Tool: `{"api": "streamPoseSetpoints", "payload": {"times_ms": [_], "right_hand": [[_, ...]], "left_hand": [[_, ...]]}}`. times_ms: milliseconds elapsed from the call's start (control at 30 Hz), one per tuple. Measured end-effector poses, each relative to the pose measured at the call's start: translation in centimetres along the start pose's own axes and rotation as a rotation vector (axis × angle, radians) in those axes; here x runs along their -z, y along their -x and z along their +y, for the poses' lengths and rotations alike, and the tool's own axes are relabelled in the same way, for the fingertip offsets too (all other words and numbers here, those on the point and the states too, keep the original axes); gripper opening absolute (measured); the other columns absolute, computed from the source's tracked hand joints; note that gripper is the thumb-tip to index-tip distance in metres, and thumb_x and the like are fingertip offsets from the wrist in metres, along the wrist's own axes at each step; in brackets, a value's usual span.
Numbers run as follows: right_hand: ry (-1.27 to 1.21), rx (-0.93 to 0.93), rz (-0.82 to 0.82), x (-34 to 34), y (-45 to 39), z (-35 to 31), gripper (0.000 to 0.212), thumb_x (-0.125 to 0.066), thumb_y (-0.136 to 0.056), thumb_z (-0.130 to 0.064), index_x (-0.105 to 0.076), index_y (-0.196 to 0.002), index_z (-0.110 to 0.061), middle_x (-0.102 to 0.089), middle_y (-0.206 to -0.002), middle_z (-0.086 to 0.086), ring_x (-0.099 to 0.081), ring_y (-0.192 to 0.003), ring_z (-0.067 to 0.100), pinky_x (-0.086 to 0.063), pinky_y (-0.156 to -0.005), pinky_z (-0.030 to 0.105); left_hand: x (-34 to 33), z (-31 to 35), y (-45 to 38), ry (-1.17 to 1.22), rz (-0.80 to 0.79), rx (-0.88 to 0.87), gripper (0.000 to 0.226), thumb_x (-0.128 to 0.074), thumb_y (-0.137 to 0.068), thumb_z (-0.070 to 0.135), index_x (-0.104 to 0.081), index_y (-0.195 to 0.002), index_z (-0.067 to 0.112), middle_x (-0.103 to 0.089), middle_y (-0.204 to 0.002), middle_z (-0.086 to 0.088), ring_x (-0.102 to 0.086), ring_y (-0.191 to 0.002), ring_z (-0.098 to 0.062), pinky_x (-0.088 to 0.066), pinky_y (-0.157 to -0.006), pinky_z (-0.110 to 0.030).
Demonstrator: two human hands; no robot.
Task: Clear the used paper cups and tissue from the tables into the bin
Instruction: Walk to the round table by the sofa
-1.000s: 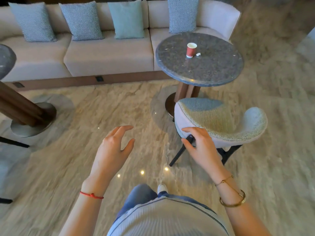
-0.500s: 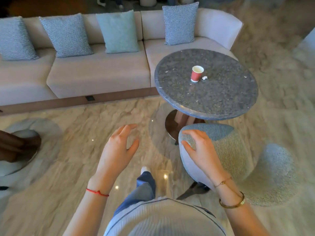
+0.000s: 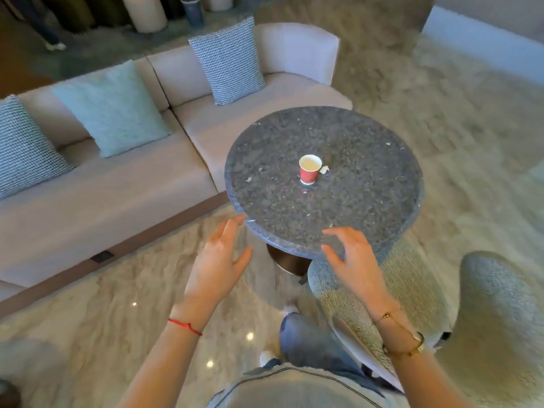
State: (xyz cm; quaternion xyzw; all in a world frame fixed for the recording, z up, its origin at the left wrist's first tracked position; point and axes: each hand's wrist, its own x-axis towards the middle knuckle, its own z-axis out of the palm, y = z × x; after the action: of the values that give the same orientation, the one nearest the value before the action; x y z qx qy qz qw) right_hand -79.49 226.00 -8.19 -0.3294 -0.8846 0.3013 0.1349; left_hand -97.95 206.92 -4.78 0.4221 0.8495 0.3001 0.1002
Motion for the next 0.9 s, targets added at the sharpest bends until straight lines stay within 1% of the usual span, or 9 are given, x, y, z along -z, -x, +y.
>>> {"api": "streamPoseSetpoints", "payload": {"times_ms": [133,233,300,367,467,567,667,767,900], "right_hand": [[0.013,-0.071,0.054,-0.3,-5.9,2.0,0.030,-0.060,-0.092,-0.020,-0.059,-0.122,-0.014,-0.060,-0.122,0.005,-0.047,-0.118,0.024,-0.031,-0.092,0.021],[0.041,-0.118,0.070,-0.5,-10.9,4.0,0.033,-0.059,-0.093,-0.019,-0.057,-0.125,-0.012,-0.058,-0.125,0.008,-0.046,-0.120,0.026,-0.032,-0.099,0.028],[0.050,-0.155,0.075,-0.7,-14.4,5.5,0.035,-0.058,-0.093,-0.019,-0.056,-0.127,-0.011,-0.056,-0.128,0.010,-0.045,-0.121,0.028,-0.034,-0.103,0.034],[0.053,-0.202,0.064,-0.8,-18.0,7.1,0.038,-0.058,-0.093,-0.018,-0.054,-0.130,-0.011,-0.054,-0.131,0.011,-0.043,-0.124,0.028,-0.034,-0.105,0.036],[0.077,-0.236,0.016,-1.3,-23.1,9.2,0.042,-0.057,-0.094,-0.017,-0.050,-0.134,-0.010,-0.051,-0.136,0.011,-0.040,-0.128,0.029,-0.033,-0.108,0.035],[0.091,-0.250,-0.039,-2.1,-27.6,11.1,0.044,-0.055,-0.095,-0.017,-0.047,-0.138,-0.013,-0.047,-0.139,0.010,-0.037,-0.131,0.027,-0.032,-0.109,0.033],[0.110,-0.273,-0.102,-3.2,-31.1,12.8,0.045,-0.053,-0.096,-0.017,-0.044,-0.139,-0.013,-0.044,-0.141,0.010,-0.035,-0.133,0.027,-0.033,-0.110,0.036],[0.111,-0.319,-0.166,-4.4,-33.8,14.4,0.044,-0.052,-0.096,-0.016,-0.045,-0.139,-0.013,-0.044,-0.140,0.011,-0.035,-0.131,0.029,-0.034,-0.109,0.037],[0.117,-0.346,-0.233,-6.0,-35.9,16.0,0.043,-0.054,-0.093,-0.013,-0.047,-0.136,-0.011,-0.046,-0.133,0.013,-0.039,-0.125,0.031,-0.038,-0.104,0.038]], "left_hand": [[-2.3,-1.4,-7.2,0.051,-0.043,-0.017,0.061,-0.067,-0.087,0.024,-0.039,-0.141,0.022,-0.052,-0.137,0.000,-0.053,-0.122,-0.019,-0.048,-0.091,-0.032],[-4.6,-2.0,-12.7,0.095,-0.074,-0.014,0.064,-0.068,-0.087,0.025,-0.037,-0.143,0.022,-0.050,-0.139,0.003,-0.052,-0.123,-0.016,-0.048,-0.092,-0.032],[-6.4,-2.2,-16.3,0.105,-0.110,0.002,0.069,-0.070,-0.086,0.025,-0.034,-0.145,0.020,-0.048,-0.140,-0.002,-0.052,-0.122,-0.019,-0.048,-0.095,-0.036],[-8.2,-2.2,-19.9,0.114,-0.151,0.037,0.074,-0.071,-0.084,0.026,-0.032,-0.147,0.020,-0.046,-0.142,-0.006,-0.052,-0.123,-0.022,-0.047,-0.098,-0.038],[-10.9,-2.0,-24.6,0.100,-0.206,0.067,0.079,-0.071,-0.084,0.029,-0.027,-0.149,0.019,-0.042,-0.145,-0.007,-0.046,-0.129,-0.022,-0.045,-0.101,-0.036],[-13.3,-2.1,-28.5,0.086,-0.268,0.096,0.084,-0.071,-0.084,0.030,-0.022,-0.151,0.017,-0.037,-0.148,-0.008,-0.037,-0.136,-0.024,-0.040,-0.106,-0.039],[-15.2,-2.2,-31.5,0.078,-0.345,0.121,0.090,-0.073,-0.082,0.031,-0.018,-0.152,0.016,-0.029,-0.152,-0.006,-0.030,-0.140,-0.023,-0.035,-0.109,-0.039],[-16.7,-2.3,-33.7,0.063,-0.422,0.120,0.095,-0.076,-0.079,0.031,-0.017,-0.152,0.014,-0.026,-0.153,-0.006,-0.027,-0.141,-0.024,-0.033,-0.110,-0.038],[-18.4,-2.3,-35.7,0.047,-0.500,0.117,0.100,-0.078,-0.075,0.033,-0.016,-0.152,0.016,-0.026,-0.152,-0.005,-0.029,-0.139,-0.024,-0.038,-0.106,-0.043]]}}
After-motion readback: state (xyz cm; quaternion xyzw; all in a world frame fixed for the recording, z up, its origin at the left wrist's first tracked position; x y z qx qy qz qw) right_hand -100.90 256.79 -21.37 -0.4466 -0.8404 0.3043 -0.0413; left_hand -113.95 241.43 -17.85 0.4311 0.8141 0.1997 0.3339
